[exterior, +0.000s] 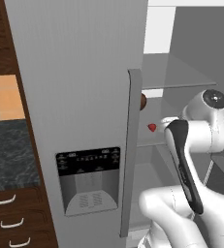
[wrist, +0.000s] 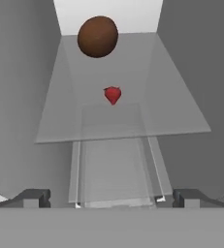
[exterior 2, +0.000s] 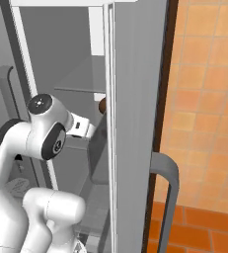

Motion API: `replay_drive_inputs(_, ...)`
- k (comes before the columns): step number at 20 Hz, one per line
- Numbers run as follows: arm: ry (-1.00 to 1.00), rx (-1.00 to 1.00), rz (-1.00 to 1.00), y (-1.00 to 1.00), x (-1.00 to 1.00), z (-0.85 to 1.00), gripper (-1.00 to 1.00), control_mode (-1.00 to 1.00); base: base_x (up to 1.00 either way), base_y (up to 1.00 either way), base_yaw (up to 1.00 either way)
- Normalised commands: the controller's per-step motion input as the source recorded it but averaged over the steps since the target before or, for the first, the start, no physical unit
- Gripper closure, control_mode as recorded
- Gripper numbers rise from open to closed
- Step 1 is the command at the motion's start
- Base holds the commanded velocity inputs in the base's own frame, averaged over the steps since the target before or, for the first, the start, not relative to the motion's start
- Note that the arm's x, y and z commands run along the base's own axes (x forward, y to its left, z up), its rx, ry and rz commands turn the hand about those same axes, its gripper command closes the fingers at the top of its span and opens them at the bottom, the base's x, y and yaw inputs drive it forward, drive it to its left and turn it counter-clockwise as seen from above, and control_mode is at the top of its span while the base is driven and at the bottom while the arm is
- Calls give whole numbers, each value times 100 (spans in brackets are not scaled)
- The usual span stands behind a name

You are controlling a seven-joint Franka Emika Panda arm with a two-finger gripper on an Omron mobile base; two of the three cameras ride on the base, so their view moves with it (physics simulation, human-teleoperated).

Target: Take the strawberry from the fridge and place it on top of the pancake, located on the dining counter.

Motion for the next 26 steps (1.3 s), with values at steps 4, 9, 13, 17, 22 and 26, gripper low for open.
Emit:
replay_drive_inputs(4, 6, 0, 0, -12, 58, -21, -100, -100, 0, 0, 0)
replay_drive_inputs(9, 4, 0, 0, -13, 44, -24, -100, -100, 0, 0, 0)
replay_drive_inputs(13, 0, 0, 0, 0, 47, -28, -100, -100, 0, 0, 0)
replay_drive_inputs(17, 0, 0, 0, -6, 46, -29, -100, -100, 0, 0, 0)
replay_drive_inputs(22, 0, 0, 0, -10, 43, -20, -100, -100, 0, 0, 0)
replay_drive_inputs(26, 0, 0, 0, -6, 40, -30, -100, -100, 0, 0, 0)
